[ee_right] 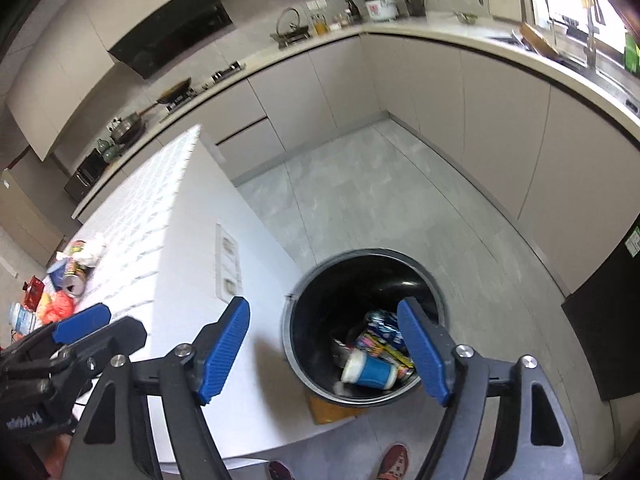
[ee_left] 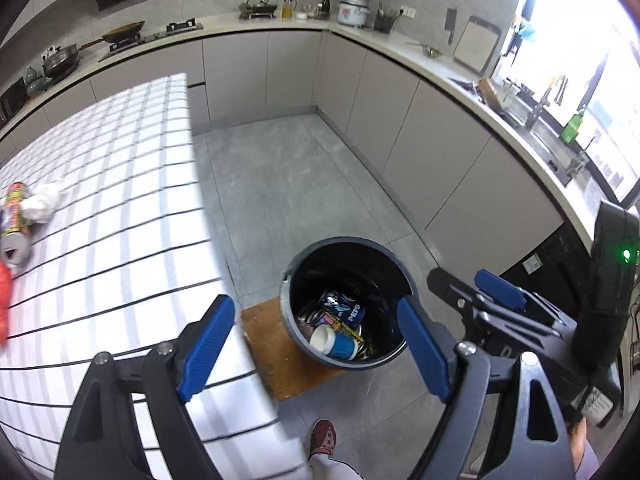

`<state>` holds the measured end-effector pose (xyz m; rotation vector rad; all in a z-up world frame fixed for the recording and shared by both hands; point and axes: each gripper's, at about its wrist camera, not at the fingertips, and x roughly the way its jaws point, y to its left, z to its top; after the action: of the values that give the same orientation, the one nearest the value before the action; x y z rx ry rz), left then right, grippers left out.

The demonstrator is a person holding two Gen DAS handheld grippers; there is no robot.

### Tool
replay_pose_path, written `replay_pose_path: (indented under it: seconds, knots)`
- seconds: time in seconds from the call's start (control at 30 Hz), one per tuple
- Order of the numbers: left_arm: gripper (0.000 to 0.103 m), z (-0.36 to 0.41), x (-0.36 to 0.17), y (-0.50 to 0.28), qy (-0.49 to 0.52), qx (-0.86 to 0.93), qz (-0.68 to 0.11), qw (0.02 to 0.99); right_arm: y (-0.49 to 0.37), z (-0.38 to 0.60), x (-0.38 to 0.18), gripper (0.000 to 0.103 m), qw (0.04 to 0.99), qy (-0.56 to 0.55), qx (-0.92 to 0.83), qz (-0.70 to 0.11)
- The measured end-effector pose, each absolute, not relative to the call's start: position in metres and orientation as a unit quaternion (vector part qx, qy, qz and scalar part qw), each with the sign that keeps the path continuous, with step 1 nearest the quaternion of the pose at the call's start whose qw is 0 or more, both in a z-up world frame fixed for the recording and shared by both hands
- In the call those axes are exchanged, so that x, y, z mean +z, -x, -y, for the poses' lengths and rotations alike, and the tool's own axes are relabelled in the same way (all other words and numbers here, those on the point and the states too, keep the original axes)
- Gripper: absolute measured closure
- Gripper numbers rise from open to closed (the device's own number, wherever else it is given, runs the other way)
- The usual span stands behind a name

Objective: Collect trash
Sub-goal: 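Move both tools back toward the remaining trash on the table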

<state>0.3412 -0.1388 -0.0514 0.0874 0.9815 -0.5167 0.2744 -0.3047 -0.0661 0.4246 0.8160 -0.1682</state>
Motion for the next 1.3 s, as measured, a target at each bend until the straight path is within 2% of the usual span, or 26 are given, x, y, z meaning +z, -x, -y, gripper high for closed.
replay_pose_path:
  seconds: [0.4,0.83,1.03,1.3]
  knots:
    - [0.018,-0.008,-0.024,-0.340,-0.014,-0.218,-0.445,0.869,-0.286,0.151,-0.004,0.018,0.913,-0.178,-0.019,-0.366]
    - [0.018,-0.193,-0.052,-0.366,0.013,-0.072,-0.456,0.887,-0.332,-0.016,-0.010,0.017,0.915,-0.143,0.047,-0.374]
    - [0.018,-0.250,-0.055,-0.373,0.030,-0.013,-0.461,0.887,-0.346,-0.052,-0.016,0.017,0.910,-0.134,0.068,-0.387]
    - [0.018,-0.276,-0.051,-0.388,0.060,0.060,-0.453,0.887,-0.381,-0.079,-0.014,0.017,0.908,-0.112,0.136,-0.381]
